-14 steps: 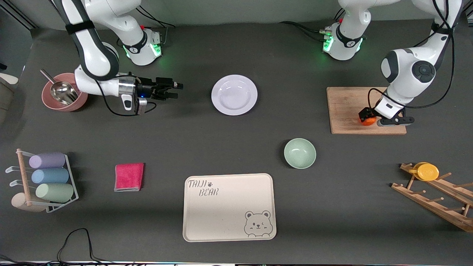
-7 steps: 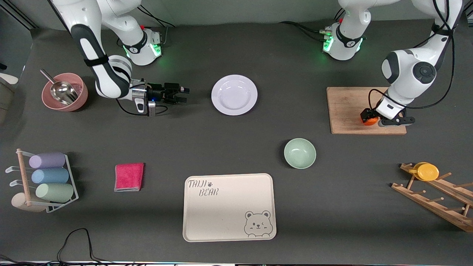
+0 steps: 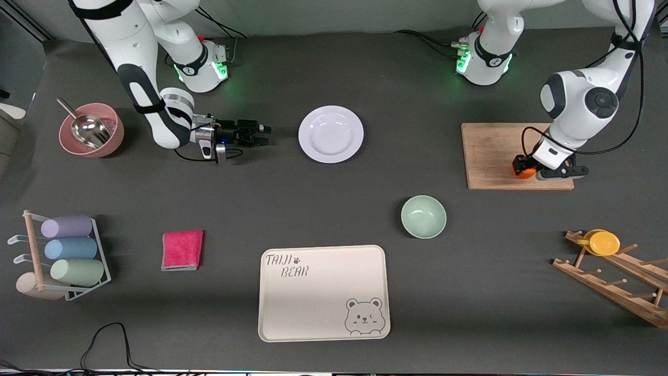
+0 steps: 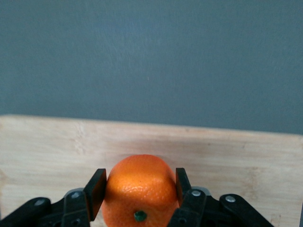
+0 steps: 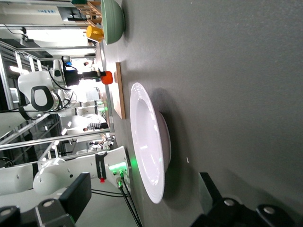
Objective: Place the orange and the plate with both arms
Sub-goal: 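Close the left gripper on the orange and lift it off the board, then carry the orange with the left gripper over the white plate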
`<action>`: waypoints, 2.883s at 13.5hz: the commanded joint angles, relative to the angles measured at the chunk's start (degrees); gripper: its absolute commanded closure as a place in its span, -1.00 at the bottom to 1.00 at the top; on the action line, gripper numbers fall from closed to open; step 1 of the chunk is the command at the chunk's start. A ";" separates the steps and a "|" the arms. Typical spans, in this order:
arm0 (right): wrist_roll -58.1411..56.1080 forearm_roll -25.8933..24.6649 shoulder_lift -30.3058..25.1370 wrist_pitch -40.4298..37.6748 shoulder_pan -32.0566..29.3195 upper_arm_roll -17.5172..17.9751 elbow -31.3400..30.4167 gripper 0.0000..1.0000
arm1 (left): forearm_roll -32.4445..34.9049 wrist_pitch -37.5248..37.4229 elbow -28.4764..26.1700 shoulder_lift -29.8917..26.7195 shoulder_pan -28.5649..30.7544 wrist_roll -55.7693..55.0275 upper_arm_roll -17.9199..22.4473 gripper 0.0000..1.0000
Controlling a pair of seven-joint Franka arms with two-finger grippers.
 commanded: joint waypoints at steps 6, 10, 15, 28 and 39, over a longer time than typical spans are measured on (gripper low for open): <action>-3.16 2.61 2.89 -1.63 -0.02 -0.42 -0.02 -1.00 | 1.82 -52.22 33.14 -5.10 -0.22 6.56 0.81 1.00; -3.43 2.61 3.16 -1.54 -0.02 -0.42 0.07 -0.69 | 2.01 -70.36 47.84 -5.01 -0.66 5.95 -0.16 1.00; -3.69 2.34 3.33 -1.45 -0.02 -0.42 0.34 -0.09 | 1.57 -77.16 54.38 -5.01 -2.94 4.03 -1.21 1.00; -6.41 2.17 4.65 -1.45 -0.37 -0.42 0.60 0.18 | -4.94 -63.56 55.26 2.63 -12.85 -42.78 -20.99 1.00; -7.65 1.90 6.76 -1.45 -0.37 -0.33 1.04 0.16 | -3.71 -40.37 50.09 17.04 -39.14 -70.07 -20.90 1.00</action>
